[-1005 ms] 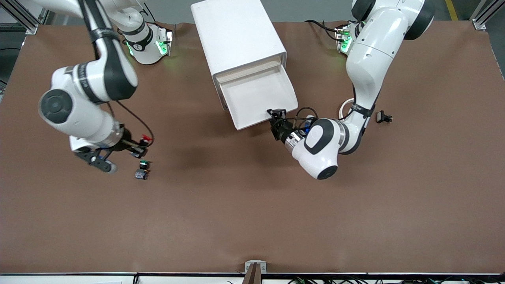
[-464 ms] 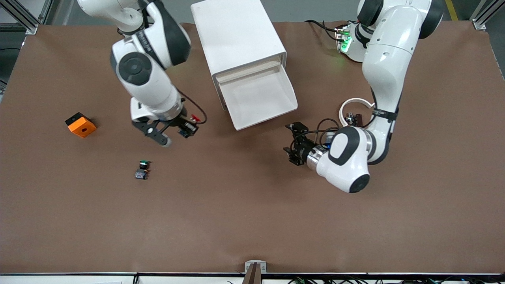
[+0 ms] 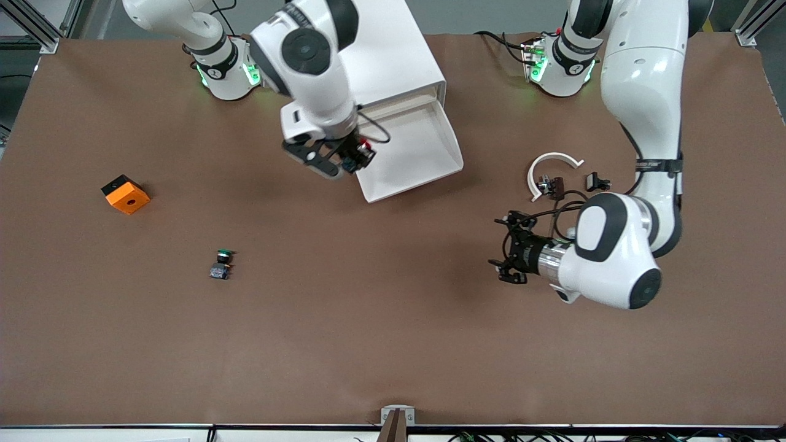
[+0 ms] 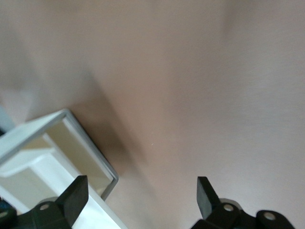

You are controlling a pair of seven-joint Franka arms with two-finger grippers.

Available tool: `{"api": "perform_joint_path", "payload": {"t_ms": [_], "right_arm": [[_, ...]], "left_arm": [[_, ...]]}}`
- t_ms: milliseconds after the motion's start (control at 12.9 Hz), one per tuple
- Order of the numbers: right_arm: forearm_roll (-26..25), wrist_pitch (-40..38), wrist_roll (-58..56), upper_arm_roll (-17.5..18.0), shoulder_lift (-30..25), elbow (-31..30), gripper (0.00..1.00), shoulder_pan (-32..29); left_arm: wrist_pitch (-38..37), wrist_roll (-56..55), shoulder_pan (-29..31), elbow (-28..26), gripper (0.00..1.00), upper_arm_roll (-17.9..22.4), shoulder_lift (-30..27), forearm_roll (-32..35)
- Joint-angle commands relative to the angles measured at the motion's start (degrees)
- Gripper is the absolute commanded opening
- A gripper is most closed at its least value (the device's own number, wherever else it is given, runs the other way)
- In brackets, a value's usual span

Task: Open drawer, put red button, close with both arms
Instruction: 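Carry the red button over the open drawer with the right gripper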

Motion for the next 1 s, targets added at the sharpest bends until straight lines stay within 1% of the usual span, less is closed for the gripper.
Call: {"api": "perform_joint_path", "payload": {"t_ms": [0,155,232,386,541,773,927], "right_arm": [[0.65,2.74,6.15,-0.84,0.75,0.31,0.0,5.24],[0.04,5.29,9.68,-0.93,2.94,0.57,0.0,8.32],[-0.14,6.08,11.35,-0.93,4.17,0.75,0.0,9.73],[-1.27,6.53,14.16,-1.01,6.72,1.8,0.0,11.49],[-2.07,6.62,16.8,-1.01,8.57,3.55,0.0,12.55],[-2.95,6.62,18.74,-1.01,10.59,5.4,0.0,13.43],[-3.74,6.88,19.97,-1.01,12.35,6.64,0.0,13.87]], "left_arm": [[-0.25,10.21,-0.64,-0.29,1.0,1.41,-3.24,7.72],[0.63,19.44,-0.82,-0.29,1.0,1.41,-3.69,14.23],[0.81,24.44,-0.82,-0.37,1.0,1.41,-3.86,15.92],[0.81,32.9,-0.82,-0.64,1.0,1.32,-6.06,20.21],[0.9,39.23,-0.9,-1.25,1.0,0.97,-8.77,26.54],[0.9,47.92,-0.47,-2.04,1.0,0.97,-10.98,27.88],[0.9,53.21,-0.29,-3.27,1.0,0.97,-12.3,30.07]]}}
